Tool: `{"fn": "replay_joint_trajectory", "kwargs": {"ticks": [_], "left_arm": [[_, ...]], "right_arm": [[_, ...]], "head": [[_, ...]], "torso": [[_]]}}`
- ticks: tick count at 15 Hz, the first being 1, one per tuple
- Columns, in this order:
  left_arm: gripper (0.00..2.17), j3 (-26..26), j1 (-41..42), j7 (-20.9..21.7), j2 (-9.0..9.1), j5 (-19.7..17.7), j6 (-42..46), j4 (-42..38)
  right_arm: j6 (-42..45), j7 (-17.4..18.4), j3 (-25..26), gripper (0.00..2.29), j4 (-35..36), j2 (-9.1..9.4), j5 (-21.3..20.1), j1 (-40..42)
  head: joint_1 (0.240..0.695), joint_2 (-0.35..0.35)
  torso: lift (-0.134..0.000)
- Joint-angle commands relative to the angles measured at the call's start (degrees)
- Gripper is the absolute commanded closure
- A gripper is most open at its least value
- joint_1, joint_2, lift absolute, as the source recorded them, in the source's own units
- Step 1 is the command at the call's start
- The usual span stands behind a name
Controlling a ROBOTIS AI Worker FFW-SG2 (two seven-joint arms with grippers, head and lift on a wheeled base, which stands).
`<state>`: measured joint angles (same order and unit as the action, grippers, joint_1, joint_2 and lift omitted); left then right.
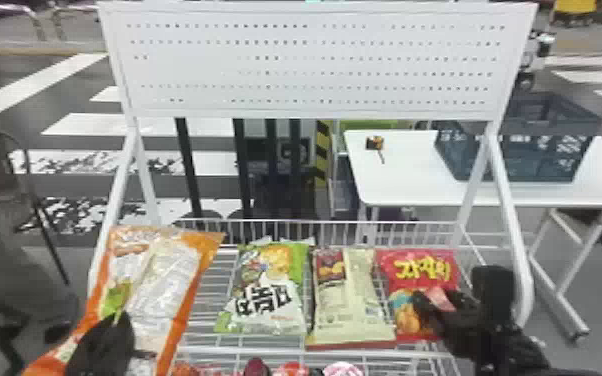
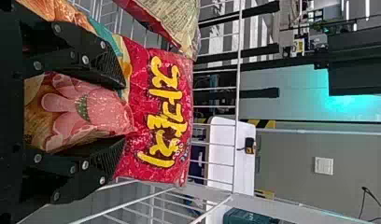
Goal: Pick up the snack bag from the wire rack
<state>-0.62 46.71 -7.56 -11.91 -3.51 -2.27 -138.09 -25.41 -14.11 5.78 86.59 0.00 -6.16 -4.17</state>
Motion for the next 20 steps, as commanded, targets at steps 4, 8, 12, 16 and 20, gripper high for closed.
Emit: {"fn": "replay_joint_trajectory", "kwargs": {"ticks": [4, 8, 12, 16, 20], "left_arm": [[1.89, 0.0, 0.6, 0.0, -0.22, 0.0, 0.0, -0.5], [1.89, 0.0, 0.8, 0.0, -0.49, 0.0, 0.0, -1.0], [1.89, 0.0, 1.5, 0.0, -0.66, 0.0, 0.4, -1.7], [1.89, -0.3, 2.2, -0.3, -0.84, 0.0, 0.7, -2.5], [1.89, -0.4, 2.8, -0.7, -0.93, 0.0, 0.9, -3.0]], "right_arm": [[-0.2, 2.1, -0.6, 2.13, 2.5, 0.05, 0.0, 1.3], [0.0, 4.9, -2.0, 2.13, 8.2, 0.05, 0.4, 4.0], [0.5, 5.9, -3.0, 2.13, 13.1, 0.05, 1.2, 6.3], [0.0, 5.9, -6.2, 2.13, 27.6, 0.05, 4.3, 15.5], [-0.2, 5.1, -7.3, 2.13, 41.1, 0.05, 5.8, 27.2]], "head": [[0.499, 0.0], [0.499, 0.0], [0.499, 0.0], [0.499, 0.0], [0.499, 0.0]], "torso": [[0.0], [0.0], [0.0], [0.0], [0.0]]}}
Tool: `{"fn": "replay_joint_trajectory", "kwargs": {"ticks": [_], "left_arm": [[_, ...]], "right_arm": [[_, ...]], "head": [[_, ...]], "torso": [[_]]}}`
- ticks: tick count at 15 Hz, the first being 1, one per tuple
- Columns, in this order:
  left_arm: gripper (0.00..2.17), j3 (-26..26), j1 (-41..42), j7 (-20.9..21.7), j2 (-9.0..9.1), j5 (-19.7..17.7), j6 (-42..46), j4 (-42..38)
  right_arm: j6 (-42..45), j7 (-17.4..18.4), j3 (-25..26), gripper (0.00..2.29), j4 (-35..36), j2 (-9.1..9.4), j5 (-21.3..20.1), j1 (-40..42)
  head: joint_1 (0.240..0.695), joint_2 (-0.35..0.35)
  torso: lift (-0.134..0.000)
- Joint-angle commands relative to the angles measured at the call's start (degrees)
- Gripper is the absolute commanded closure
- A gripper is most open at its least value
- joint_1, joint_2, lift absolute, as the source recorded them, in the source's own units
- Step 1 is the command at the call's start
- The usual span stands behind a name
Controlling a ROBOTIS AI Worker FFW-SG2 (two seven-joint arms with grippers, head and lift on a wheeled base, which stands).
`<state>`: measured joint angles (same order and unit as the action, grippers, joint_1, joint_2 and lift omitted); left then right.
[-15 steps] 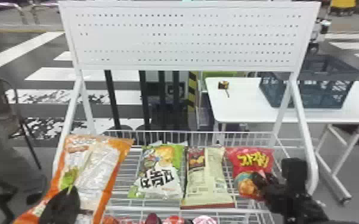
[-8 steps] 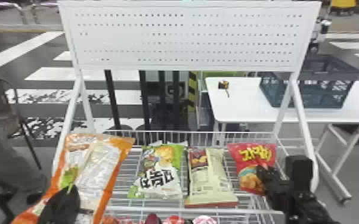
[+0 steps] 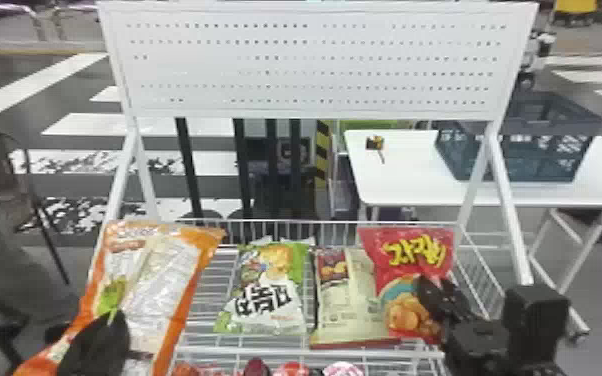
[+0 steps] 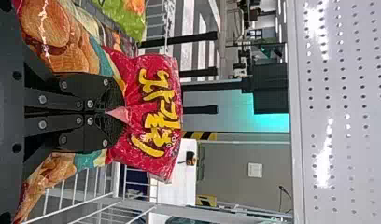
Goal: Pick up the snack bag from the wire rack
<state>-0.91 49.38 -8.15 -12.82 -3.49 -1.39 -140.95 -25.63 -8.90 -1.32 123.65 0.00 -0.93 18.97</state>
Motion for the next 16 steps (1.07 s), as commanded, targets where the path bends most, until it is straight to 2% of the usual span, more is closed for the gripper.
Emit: {"fn": "replay_joint_trajectory", "kwargs": {"ticks": [1, 6, 9, 12, 16], "left_arm": [[1.89, -0.1, 0.2, -0.1, 0.08, 0.0, 0.0, -0.3], [1.89, -0.8, 0.5, -0.4, 0.17, -0.4, 0.0, -0.2], [1.89, -1.8, 0.4, -0.4, 0.43, -1.1, 0.0, 0.1], [1.89, -4.3, 0.4, -0.4, 0.61, -3.3, 0.0, 0.2], [1.89, -4.5, 0.5, -0.4, 0.87, -3.4, 0.0, 0.2]], "right_arm": [[0.4, -0.1, -0.2, 2.13, 6.0, 0.05, 1.3, 6.6], [12.7, -0.4, 2.6, 2.13, 16.0, 0.05, 4.8, 23.0], [19.0, -0.7, 4.7, 2.13, 19.0, 0.05, 6.3, 30.6], [20.9, -0.9, 6.1, 2.13, 20.0, 0.05, 7.4, 32.9], [20.9, -0.9, 6.1, 2.13, 21.1, 0.05, 7.3, 33.5]], "head": [[0.499, 0.0], [0.499, 0.0], [0.499, 0.0], [0.499, 0.0], [0.499, 0.0]], "torso": [[0.0], [0.0], [0.0], [0.0], [0.0]]}}
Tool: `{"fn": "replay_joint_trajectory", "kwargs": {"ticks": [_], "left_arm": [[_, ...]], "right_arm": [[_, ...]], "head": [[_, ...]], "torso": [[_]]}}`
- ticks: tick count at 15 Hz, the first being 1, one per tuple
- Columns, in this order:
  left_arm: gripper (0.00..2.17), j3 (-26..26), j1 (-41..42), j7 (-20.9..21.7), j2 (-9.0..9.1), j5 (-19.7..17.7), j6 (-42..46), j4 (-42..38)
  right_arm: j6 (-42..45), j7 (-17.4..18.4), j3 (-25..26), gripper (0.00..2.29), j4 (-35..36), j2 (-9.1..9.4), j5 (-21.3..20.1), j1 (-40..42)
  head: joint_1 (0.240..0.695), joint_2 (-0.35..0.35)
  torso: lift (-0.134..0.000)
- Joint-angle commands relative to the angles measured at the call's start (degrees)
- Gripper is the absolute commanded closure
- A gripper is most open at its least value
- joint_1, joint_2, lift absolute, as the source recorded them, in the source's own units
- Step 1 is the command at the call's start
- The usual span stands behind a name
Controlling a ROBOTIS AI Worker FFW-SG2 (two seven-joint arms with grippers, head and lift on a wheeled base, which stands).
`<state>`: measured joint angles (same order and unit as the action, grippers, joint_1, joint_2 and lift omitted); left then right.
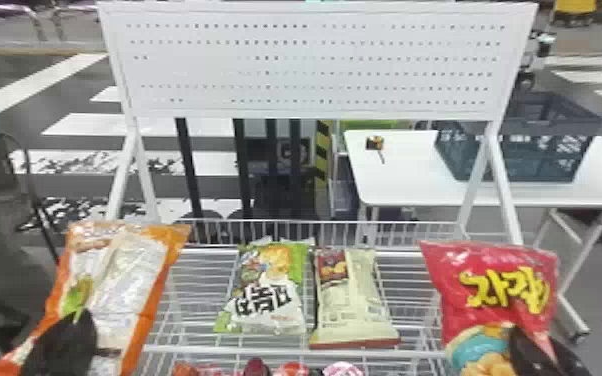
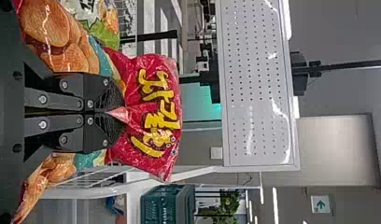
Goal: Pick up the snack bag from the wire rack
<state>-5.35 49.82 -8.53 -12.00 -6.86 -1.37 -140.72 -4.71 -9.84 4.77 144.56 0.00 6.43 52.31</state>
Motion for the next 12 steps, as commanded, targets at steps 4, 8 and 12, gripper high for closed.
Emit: {"fn": "replay_joint_trajectory", "kwargs": {"ticks": [4, 8, 12], "left_arm": [[1.89, 0.0, 0.0, 0.0, -0.04, -0.1, 0.2, -0.1], [1.89, 0.0, 0.0, -0.3, -0.04, -0.1, 0.2, -0.1], [1.89, -0.1, -0.1, -0.3, 0.05, -0.1, 0.4, -0.1]], "right_arm": [[0.0, -0.6, 0.0, 2.13, 0.2, 0.05, 0.0, 0.7], [0.0, -1.2, 0.0, 2.13, 0.3, 0.05, 0.0, 0.8], [0.0, -1.5, 0.0, 2.13, 0.4, 0.05, 0.0, 0.7]], "head": [[0.499, 0.0], [0.499, 0.0], [0.499, 0.0]], "torso": [[0.0], [0.0], [0.0]]}}
